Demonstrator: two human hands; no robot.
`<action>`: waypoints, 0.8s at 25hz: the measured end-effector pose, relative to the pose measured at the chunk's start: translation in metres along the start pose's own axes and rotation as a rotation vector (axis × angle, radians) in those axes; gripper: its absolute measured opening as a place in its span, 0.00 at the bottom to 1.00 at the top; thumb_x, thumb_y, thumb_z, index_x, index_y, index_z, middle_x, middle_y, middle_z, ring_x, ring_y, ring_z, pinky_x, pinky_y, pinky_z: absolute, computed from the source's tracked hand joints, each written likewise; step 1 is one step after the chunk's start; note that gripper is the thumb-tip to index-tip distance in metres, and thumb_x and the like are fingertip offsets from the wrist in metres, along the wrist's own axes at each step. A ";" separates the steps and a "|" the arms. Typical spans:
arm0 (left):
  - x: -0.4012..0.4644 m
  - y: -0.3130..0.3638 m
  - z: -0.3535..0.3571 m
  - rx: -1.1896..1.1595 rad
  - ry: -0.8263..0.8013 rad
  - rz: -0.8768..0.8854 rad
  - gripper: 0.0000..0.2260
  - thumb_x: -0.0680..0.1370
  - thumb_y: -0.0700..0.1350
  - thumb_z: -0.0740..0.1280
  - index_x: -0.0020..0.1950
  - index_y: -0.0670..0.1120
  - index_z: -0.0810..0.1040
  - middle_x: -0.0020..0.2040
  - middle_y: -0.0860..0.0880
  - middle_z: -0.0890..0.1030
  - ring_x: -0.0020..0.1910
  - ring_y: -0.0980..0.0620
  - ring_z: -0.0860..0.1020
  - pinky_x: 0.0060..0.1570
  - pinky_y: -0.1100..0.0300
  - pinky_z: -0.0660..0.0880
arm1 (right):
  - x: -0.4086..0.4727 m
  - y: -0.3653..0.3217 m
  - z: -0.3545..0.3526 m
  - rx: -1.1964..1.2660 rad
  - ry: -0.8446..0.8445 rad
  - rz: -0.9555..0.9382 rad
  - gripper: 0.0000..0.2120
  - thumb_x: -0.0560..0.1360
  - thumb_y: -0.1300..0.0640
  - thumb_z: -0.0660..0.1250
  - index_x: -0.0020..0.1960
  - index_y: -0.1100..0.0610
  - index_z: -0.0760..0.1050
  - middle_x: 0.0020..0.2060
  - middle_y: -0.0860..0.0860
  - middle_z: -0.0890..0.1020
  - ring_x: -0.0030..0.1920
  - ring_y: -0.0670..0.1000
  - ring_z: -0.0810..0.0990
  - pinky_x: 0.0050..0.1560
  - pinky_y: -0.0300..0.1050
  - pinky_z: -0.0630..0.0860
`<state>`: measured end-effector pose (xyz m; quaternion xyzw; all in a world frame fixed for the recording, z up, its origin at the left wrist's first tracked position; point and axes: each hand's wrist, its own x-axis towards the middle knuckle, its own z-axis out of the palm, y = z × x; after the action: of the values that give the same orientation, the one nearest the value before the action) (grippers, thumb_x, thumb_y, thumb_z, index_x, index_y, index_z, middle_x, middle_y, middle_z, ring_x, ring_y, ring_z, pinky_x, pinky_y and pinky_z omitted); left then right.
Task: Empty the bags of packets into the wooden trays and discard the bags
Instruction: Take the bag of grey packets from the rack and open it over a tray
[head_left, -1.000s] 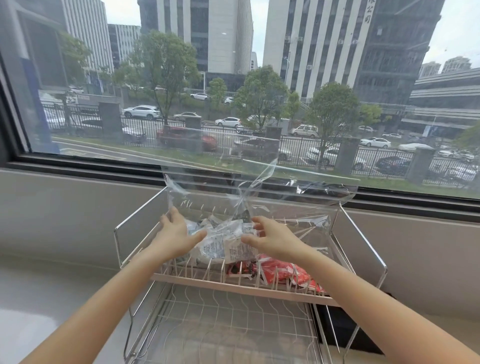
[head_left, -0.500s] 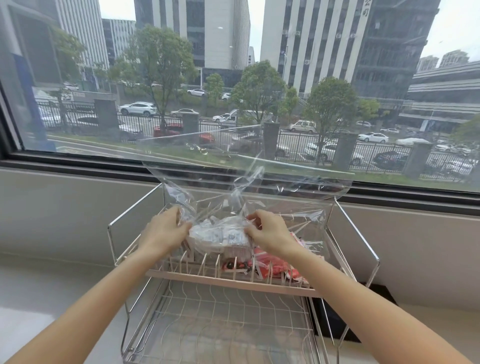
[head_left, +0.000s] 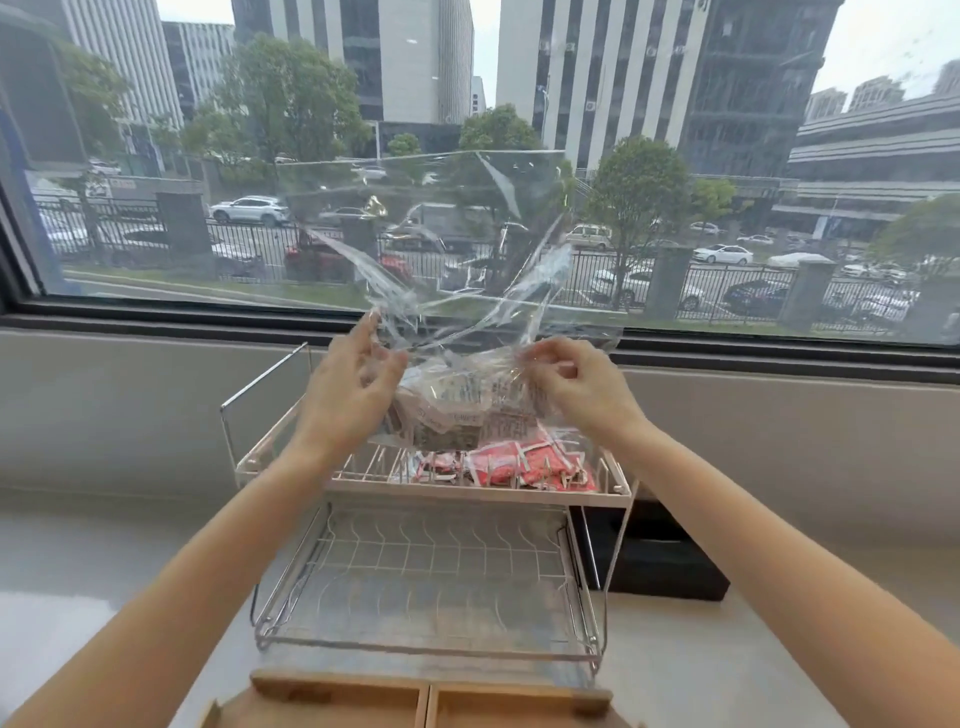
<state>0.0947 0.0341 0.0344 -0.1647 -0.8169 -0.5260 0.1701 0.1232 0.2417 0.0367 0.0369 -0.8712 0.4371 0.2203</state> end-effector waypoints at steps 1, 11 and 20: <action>-0.016 0.002 0.005 -0.023 -0.007 -0.002 0.25 0.77 0.50 0.60 0.72 0.52 0.57 0.65 0.49 0.69 0.62 0.53 0.68 0.65 0.50 0.64 | -0.016 0.001 -0.006 0.024 -0.002 0.018 0.07 0.75 0.55 0.62 0.52 0.51 0.76 0.55 0.51 0.79 0.52 0.49 0.77 0.54 0.45 0.73; -0.194 -0.022 0.049 -0.279 -0.228 -0.326 0.28 0.76 0.44 0.62 0.73 0.54 0.53 0.70 0.52 0.66 0.62 0.58 0.68 0.61 0.61 0.67 | -0.195 0.061 0.009 0.225 -0.035 0.349 0.09 0.74 0.60 0.64 0.52 0.51 0.68 0.49 0.47 0.79 0.48 0.42 0.78 0.48 0.34 0.73; -0.261 -0.068 0.071 -0.401 -0.334 -0.722 0.26 0.76 0.40 0.62 0.71 0.47 0.57 0.51 0.47 0.79 0.48 0.53 0.76 0.53 0.62 0.71 | -0.291 0.122 0.045 0.257 -0.332 0.598 0.27 0.68 0.63 0.65 0.64 0.48 0.63 0.62 0.50 0.73 0.54 0.45 0.78 0.53 0.38 0.77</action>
<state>0.2888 0.0492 -0.1654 0.0184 -0.7201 -0.6659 -0.1941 0.3382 0.2443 -0.1983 -0.1215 -0.8054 0.5762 -0.0682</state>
